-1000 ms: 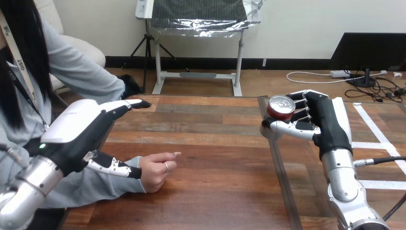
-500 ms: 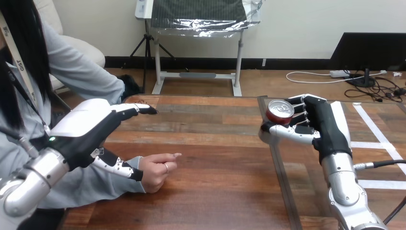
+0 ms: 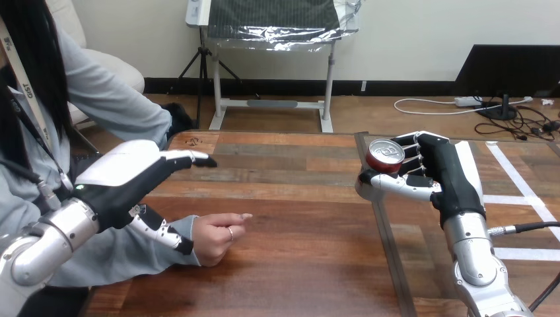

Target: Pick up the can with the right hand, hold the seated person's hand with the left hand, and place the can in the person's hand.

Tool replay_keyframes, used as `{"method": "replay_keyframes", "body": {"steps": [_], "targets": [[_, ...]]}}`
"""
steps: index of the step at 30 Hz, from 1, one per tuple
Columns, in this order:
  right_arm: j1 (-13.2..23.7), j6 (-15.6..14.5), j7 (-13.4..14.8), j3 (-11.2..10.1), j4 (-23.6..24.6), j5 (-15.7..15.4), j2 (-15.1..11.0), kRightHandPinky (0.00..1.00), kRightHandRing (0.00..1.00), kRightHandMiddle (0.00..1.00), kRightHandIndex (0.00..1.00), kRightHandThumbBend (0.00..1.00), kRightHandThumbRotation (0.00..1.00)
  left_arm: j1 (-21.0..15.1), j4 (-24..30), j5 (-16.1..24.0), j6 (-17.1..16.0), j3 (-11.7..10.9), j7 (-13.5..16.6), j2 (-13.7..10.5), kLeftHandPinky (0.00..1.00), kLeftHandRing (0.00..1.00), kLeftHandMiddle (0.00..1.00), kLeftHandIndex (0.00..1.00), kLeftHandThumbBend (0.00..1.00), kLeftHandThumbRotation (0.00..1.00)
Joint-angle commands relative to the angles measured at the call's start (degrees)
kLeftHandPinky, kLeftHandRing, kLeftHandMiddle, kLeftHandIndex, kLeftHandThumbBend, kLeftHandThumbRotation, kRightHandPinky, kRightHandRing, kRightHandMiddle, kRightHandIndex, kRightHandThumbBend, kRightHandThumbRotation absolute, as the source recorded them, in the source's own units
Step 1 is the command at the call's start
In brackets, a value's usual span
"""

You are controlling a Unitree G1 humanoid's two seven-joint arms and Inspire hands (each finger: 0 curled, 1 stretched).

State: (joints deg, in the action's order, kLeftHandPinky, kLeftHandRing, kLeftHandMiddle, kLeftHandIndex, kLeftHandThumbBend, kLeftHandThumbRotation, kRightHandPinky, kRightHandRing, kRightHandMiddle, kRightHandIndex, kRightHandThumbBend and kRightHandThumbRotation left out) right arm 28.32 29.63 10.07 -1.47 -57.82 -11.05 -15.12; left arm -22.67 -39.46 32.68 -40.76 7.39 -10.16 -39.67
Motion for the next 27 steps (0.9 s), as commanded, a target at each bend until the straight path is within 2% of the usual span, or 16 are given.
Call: {"method": "replay_keyframes", "body": {"steps": [1,7,18,27], "targets": [[2.40,2.18,-0.33,-0.79,4.93,1.56,0.10,0.38,0.43,0.49,0.54,0.75,0.00,-5.79,-3.57,1.15,0.13,2.04,0.45,-1.02,0.78,0.84,0.85,0.83,1.00,0.16],[1.81,2.11,-0.75,-0.82,5.98,1.61,0.05,0.38,0.43,0.50,0.54,0.75,0.00,-7.72,-7.16,3.61,-0.38,4.40,1.57,-1.45,0.78,0.84,0.85,0.83,1.00,0.21],[0.70,1.95,-1.91,-1.12,7.69,2.30,-0.21,0.39,0.44,0.50,0.54,0.75,0.00,-10.66,-12.75,5.48,-0.74,8.17,-0.48,-1.98,0.80,0.85,0.86,0.85,1.00,0.30],[-0.29,1.53,-2.61,-1.20,9.82,2.95,-0.32,0.38,0.43,0.50,0.54,0.74,0.00,-12.71,-17.21,7.36,-1.34,10.96,-0.24,-2.13,0.81,0.86,0.87,0.85,1.00,0.35]]}}
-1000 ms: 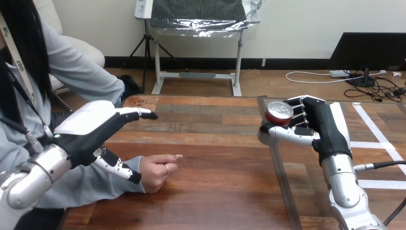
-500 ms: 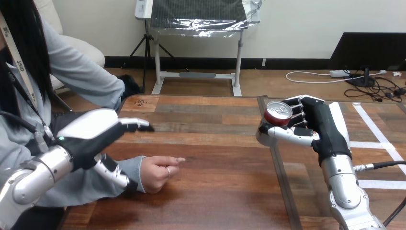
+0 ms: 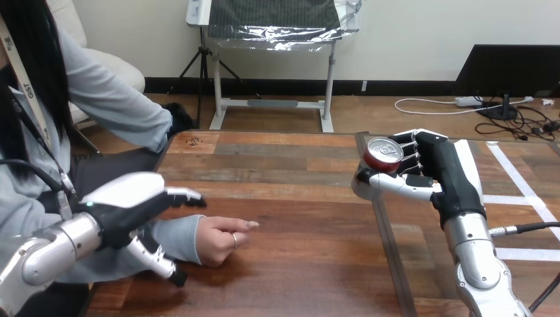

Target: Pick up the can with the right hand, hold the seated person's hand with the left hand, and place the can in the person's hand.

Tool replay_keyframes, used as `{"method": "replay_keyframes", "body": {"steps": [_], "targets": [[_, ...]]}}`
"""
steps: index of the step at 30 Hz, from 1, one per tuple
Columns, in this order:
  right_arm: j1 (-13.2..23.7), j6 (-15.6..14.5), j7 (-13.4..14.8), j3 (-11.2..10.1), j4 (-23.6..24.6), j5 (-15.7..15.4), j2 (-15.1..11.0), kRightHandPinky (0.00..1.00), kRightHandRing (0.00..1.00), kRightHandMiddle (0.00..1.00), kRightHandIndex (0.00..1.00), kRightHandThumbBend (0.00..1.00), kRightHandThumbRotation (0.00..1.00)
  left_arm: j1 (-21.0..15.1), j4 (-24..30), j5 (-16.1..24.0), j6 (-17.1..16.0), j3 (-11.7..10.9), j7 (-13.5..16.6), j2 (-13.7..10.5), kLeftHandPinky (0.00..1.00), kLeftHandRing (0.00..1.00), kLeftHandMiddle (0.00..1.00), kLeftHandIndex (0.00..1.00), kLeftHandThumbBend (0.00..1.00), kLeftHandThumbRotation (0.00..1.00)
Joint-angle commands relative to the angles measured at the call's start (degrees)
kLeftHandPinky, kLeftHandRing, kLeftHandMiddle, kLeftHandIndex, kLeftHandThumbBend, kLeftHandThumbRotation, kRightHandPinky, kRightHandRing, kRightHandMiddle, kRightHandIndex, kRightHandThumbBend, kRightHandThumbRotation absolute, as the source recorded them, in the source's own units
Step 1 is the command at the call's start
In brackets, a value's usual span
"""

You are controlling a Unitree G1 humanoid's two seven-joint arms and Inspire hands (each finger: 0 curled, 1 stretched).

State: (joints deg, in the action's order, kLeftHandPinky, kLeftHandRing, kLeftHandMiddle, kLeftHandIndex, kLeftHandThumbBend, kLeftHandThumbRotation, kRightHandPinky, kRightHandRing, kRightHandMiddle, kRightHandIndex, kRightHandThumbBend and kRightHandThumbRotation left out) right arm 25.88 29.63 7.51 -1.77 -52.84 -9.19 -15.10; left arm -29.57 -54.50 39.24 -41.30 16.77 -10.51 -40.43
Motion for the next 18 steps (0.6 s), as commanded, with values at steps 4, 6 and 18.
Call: {"method": "replay_keyframes", "body": {"steps": [4,6,18], "targets": [[1.72,1.06,-0.26,-1.02,5.80,1.26,-0.32,0.38,0.43,0.50,0.54,0.74,0.00,-6.34,-3.33,1.26,-0.84,2.52,0.34,-1.42,0.81,0.86,0.87,0.85,1.00,0.36],[1.53,1.05,-0.35,-1.10,6.18,1.34,-0.32,0.38,0.43,0.50,0.54,0.74,0.00,-6.49,-3.89,1.65,-0.80,2.96,0.60,-1.42,0.81,0.86,0.87,0.85,1.00,0.36],[0.68,1.32,-0.85,-1.31,7.94,1.53,-0.33,0.37,0.42,0.49,0.53,0.75,0.00,-6.45,-5.94,2.14,-0.58,4.30,2.09,-0.97,0.81,0.86,0.87,0.85,1.00,0.38]]}}
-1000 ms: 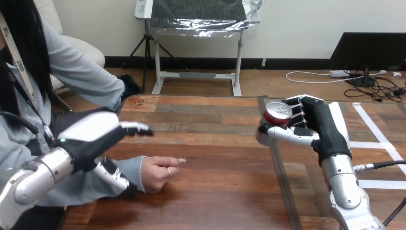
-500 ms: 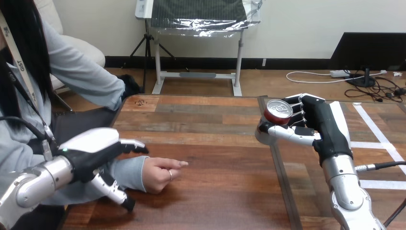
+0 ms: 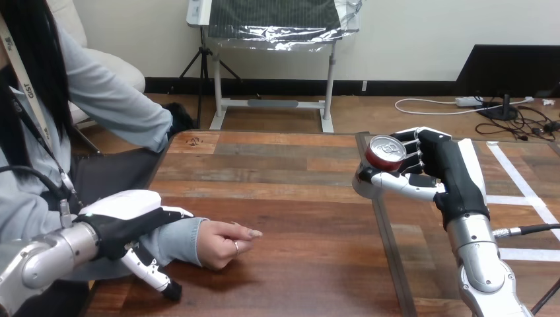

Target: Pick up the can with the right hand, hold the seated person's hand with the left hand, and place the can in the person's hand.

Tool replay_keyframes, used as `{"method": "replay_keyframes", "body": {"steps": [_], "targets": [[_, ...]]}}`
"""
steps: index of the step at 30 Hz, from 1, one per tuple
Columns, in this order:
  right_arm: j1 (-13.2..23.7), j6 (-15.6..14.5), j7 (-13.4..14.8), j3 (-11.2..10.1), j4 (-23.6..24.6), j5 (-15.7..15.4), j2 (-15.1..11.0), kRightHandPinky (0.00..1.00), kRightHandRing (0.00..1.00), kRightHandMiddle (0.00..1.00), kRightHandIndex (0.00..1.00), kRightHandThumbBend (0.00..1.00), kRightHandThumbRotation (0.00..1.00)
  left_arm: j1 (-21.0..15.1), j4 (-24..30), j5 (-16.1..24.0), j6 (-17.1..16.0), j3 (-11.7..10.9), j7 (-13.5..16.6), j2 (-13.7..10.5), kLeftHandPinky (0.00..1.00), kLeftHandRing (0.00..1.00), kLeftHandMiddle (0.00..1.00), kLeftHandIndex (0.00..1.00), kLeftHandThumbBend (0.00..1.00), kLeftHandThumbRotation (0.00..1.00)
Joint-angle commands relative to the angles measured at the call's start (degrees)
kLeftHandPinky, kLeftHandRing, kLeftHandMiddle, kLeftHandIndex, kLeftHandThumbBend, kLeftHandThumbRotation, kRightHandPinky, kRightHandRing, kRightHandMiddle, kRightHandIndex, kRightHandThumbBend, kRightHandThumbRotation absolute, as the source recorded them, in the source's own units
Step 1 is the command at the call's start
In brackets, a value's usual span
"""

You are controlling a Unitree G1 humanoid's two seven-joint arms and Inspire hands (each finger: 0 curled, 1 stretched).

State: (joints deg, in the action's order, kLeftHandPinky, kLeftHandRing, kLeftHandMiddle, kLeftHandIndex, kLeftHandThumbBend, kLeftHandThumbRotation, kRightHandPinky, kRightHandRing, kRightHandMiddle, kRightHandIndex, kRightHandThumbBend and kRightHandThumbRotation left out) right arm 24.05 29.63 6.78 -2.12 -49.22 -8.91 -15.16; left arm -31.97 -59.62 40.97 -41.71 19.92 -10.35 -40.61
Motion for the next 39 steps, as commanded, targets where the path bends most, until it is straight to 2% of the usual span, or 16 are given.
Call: {"method": "replay_keyframes", "body": {"steps": [1,16,20,26,35,39], "targets": [[2.47,1.18,-0.13,-0.98,4.45,1.25,-0.24,0.37,0.42,0.49,0.53,0.75,0.00,-4.02,-0.89,0.49,-0.19,1.23,2.16,-0.77,0.81,0.86,0.87,0.85,1.00,0.38],[1.94,0.68,-0.41,-0.97,5.76,1.10,-0.17,0.37,0.42,0.49,0.53,0.75,0.00,-3.04,-2.39,1.34,-0.10,2.72,10.54,0.12,0.72,0.78,0.80,0.79,1.00,0.34],[1.85,0.70,-0.38,-0.92,5.98,1.00,-0.17,0.37,0.42,0.49,0.53,0.75,0.00,-2.79,-2.64,2.11,-0.77,3.19,13.70,0.24,0.68,0.74,0.76,0.77,1.00,0.33],[1.79,0.63,-0.86,-1.03,6.16,1.43,-0.10,0.37,0.42,0.49,0.53,0.75,0.00,-2.49,-2.98,2.10,-0.92,3.37,16.00,0.61,0.63,0.69,0.72,0.74,1.00,0.35],[1.99,1.01,-1.38,-1.21,5.64,1.74,-0.13,0.38,0.43,0.50,0.53,0.74,0.00,-2.10,-3.50,1.42,-3.13,3.41,19.79,1.03,0.46,0.52,0.60,0.67,1.00,0.31],[2.15,1.03,-1.29,-1.17,5.33,1.57,-0.20,0.38,0.43,0.50,0.53,0.74,0.00,-2.11,-3.93,1.67,-4.22,3.65,21.84,1.14,0.41,0.48,0.55,0.63,1.00,0.24]]}}
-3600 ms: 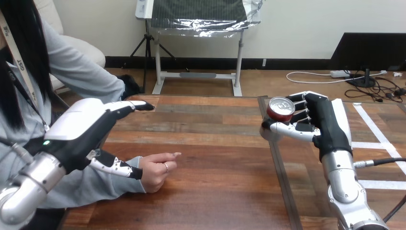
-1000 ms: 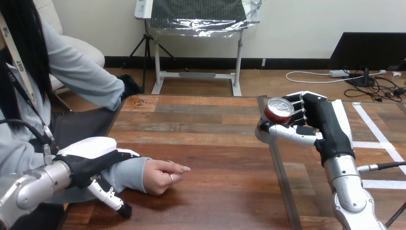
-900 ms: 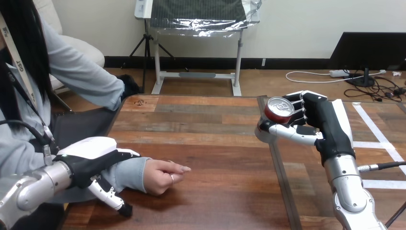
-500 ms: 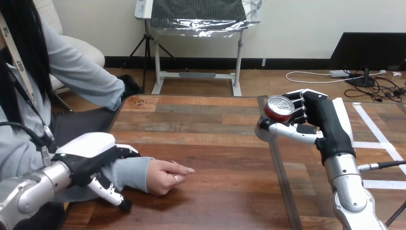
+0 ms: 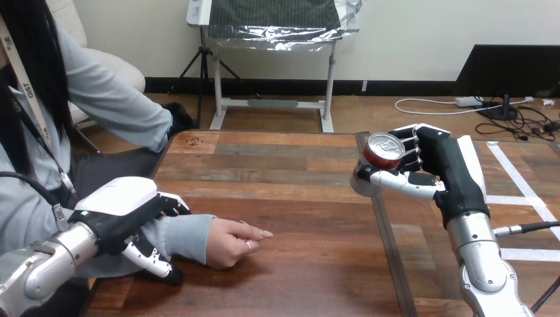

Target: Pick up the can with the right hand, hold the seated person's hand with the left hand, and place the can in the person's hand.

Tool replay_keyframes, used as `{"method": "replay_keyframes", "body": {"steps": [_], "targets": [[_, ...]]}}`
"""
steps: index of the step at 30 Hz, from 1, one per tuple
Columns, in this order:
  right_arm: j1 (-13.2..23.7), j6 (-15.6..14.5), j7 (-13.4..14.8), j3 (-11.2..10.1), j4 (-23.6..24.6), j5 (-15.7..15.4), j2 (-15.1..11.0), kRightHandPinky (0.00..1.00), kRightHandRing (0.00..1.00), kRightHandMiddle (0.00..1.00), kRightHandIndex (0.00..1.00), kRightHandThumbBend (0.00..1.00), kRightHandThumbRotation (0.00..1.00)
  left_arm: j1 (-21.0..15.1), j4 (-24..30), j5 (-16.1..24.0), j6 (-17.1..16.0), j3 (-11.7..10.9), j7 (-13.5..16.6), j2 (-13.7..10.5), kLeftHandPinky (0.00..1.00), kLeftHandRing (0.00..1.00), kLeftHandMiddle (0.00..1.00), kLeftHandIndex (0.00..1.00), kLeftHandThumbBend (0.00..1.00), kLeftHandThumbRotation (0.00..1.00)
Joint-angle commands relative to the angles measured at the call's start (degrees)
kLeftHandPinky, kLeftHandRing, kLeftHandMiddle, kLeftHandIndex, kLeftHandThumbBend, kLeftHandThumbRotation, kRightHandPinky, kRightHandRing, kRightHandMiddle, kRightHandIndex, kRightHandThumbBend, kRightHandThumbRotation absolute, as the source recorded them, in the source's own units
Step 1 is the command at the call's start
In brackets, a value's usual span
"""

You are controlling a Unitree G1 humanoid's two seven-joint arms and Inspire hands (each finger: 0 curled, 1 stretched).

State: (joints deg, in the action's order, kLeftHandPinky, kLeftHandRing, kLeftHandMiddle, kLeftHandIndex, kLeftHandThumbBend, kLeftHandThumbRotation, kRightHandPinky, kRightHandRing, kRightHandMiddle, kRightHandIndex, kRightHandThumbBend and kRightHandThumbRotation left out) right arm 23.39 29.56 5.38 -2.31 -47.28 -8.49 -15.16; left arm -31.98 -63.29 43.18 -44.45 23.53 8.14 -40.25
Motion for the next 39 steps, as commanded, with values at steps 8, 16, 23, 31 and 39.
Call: {"method": "replay_keyframes", "body": {"steps": [8,16,23,31,39], "targets": [[3.04,1.24,0.11,-0.85,3.10,0.96,-0.25,0.38,0.43,0.50,0.53,0.74,0.00,-2.20,-0.79,-0.98,-2.11,0.01,4.31,1.13,0.40,0.46,0.52,0.59,1.00,0.14],[3.13,0.92,-0.04,-0.89,3.15,1.20,-0.01,0.38,0.43,0.50,0.53,0.74,0.00,-2.21,-0.83,-0.97,-2.79,0.00,4.93,1.15,0.43,0.48,0.53,0.56,1.00,0.04],[3.14,0.36,-0.12,-0.77,3.43,1.20,0.20,0.38,0.43,0.50,0.53,0.74,0.00,-2.16,-0.49,-1.24,-3.02,-0.21,4.74,1.09,0.44,0.48,0.53,0.54,1.00,0.01],[3.49,0.68,-0.13,-0.57,2.67,1.04,0.39,0.39,0.44,0.50,0.54,0.73,0.00,-2.22,-0.38,-1.18,-3.77,-0.25,5.51,1.02,0.43,0.47,0.51,0.52,0.99,0.00],[4.04,1.47,-0.13,-0.34,1.44,0.86,0.63,0.39,0.43,0.50,0.54,0.73,0.00,-2.22,-0.04,-1.34,-4.62,-0.40,5.80,0.80,0.42,0.46,0.51,0.51,0.97,0.00]]}}
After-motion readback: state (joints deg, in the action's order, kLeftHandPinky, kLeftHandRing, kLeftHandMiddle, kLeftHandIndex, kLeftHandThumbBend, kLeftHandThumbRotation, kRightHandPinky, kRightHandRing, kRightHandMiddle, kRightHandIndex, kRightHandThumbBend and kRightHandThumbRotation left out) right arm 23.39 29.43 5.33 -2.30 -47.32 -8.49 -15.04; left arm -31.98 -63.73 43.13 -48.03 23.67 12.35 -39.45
